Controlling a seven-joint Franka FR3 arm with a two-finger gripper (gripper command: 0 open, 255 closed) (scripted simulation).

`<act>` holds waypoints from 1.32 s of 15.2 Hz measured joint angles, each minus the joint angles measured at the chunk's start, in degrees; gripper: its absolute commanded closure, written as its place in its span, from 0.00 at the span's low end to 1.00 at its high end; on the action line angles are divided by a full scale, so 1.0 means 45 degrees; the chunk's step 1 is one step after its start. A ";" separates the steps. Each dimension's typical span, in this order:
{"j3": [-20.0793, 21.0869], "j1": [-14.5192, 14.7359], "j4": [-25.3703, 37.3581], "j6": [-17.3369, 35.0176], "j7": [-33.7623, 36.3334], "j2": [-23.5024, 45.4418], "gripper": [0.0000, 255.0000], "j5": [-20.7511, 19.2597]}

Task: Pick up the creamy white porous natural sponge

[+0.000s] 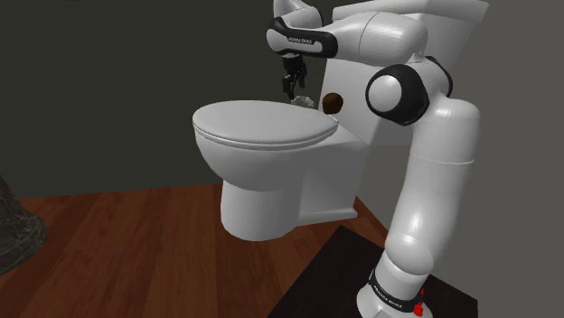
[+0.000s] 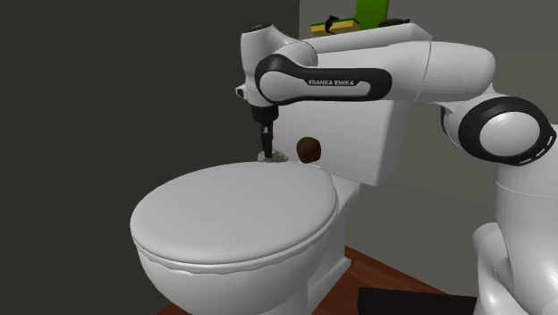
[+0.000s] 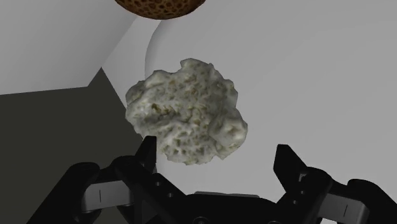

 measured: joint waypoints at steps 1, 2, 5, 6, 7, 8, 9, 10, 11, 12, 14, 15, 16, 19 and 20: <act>-0.0005 -0.0009 -0.0202 0.0146 0.0039 -0.0051 0.00 -0.0012; 0.0002 0.0005 -0.0558 0.0346 0.0133 -0.0191 0.00 -0.0045; -0.0003 -0.0007 -0.1093 0.0765 0.0274 -0.0287 1.00 -0.0071; -0.0005 -0.0010 -0.1135 0.0807 0.0285 -0.0289 1.00 -0.0072; -0.0006 -0.0013 -0.1164 0.0833 0.0290 -0.0292 1.00 -0.0073; -0.0007 -0.0014 -0.1176 0.0848 0.0291 -0.0296 1.00 -0.0073; -0.0006 -0.0014 -0.1182 0.0855 0.0292 -0.0299 1.00 -0.0073; -0.0006 -0.0014 -0.1187 0.0860 0.0293 -0.0302 1.00 -0.0073; -0.0005 -0.0014 -0.1190 0.0865 0.0293 -0.0304 1.00 -0.0072; -0.0005 -0.0014 -0.1189 0.0866 0.0293 -0.0303 1.00 -0.0072; -0.0004 -0.0013 -0.1194 0.0868 0.0295 -0.0306 1.00 -0.0073; -0.0002 -0.0008 -0.1192 0.0849 0.0301 -0.0312 1.00 -0.0077; 0.0001 -0.0003 -0.1055 0.0745 0.0270 -0.0275 1.00 -0.0069; 0.0007 0.0010 -0.0430 0.0298 0.0125 -0.0115 1.00 -0.0035; 0.0004 0.0006 -0.0098 0.0090 0.0041 -0.0006 1.00 -0.0014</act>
